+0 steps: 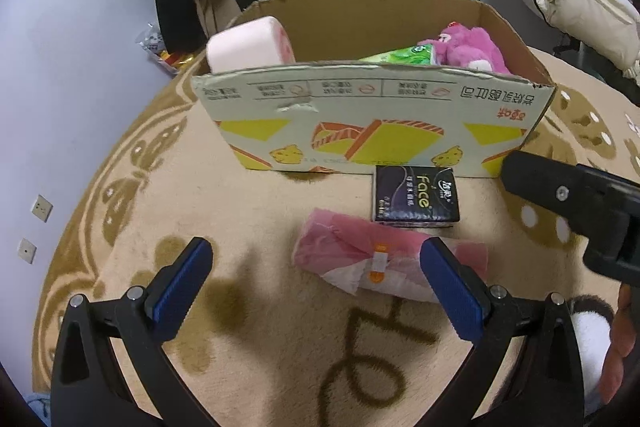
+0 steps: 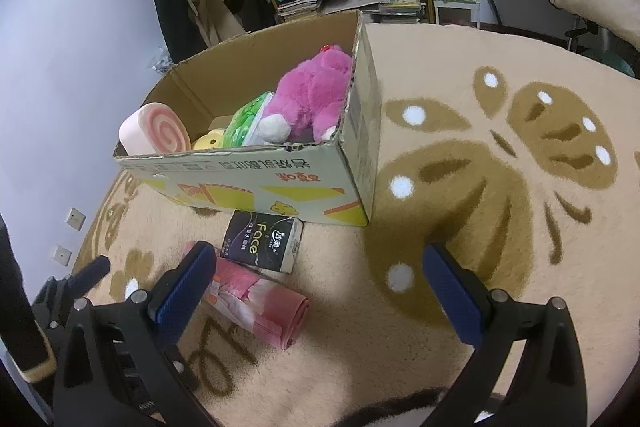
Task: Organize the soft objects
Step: 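Move both grippers toward the pink roll and black Face tissue pack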
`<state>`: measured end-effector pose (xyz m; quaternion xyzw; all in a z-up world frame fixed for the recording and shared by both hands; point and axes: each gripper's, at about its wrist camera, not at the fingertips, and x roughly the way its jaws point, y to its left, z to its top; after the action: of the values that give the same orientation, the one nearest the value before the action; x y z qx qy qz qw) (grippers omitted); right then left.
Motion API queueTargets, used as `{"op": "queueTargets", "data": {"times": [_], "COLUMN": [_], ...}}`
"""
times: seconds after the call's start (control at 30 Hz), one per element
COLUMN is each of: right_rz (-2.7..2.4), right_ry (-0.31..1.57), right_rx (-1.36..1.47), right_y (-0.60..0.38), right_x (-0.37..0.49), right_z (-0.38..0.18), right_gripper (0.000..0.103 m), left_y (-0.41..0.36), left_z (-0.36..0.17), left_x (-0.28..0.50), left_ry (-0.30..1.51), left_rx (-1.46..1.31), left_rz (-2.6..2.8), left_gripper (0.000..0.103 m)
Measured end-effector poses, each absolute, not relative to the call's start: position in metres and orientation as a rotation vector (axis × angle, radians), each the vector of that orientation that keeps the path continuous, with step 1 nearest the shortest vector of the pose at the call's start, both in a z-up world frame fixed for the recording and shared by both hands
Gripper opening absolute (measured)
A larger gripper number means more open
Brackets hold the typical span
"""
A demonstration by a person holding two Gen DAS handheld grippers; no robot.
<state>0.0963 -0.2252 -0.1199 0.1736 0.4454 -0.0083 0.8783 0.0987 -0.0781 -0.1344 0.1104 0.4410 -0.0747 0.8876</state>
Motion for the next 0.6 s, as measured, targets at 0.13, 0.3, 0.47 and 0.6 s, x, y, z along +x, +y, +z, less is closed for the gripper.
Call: {"op": "queueTargets", "data": {"times": [0.13,0.3,0.47,0.6], "right_rz": [0.004,0.033,0.051,0.056], "right_ry": [0.954,0.994,1.021,1.044], "right_rx": [0.385,0.43,0.467,0.474], "right_y": [-0.225,-0.227,-0.231,-0.23], "right_x": [0.104,0.113,0.122,0.125], "right_z": [-0.129,-0.142,-0.154,-0.162], "right_gripper": [0.103,0.098,0.094,0.094], "left_y": [-0.079,-0.081,-0.083,-0.089], "left_z": [-0.142,-0.156,-0.168,-0.176], "left_x": [0.105,0.114,0.118,0.12], "left_ry": [0.934,0.972,0.987,1.03], "left_rx": [0.194,0.149,0.122,0.109], "left_rz": [-0.166,-0.181,-0.177,-0.232], "left_gripper": [0.103,0.103,0.103,0.103]}}
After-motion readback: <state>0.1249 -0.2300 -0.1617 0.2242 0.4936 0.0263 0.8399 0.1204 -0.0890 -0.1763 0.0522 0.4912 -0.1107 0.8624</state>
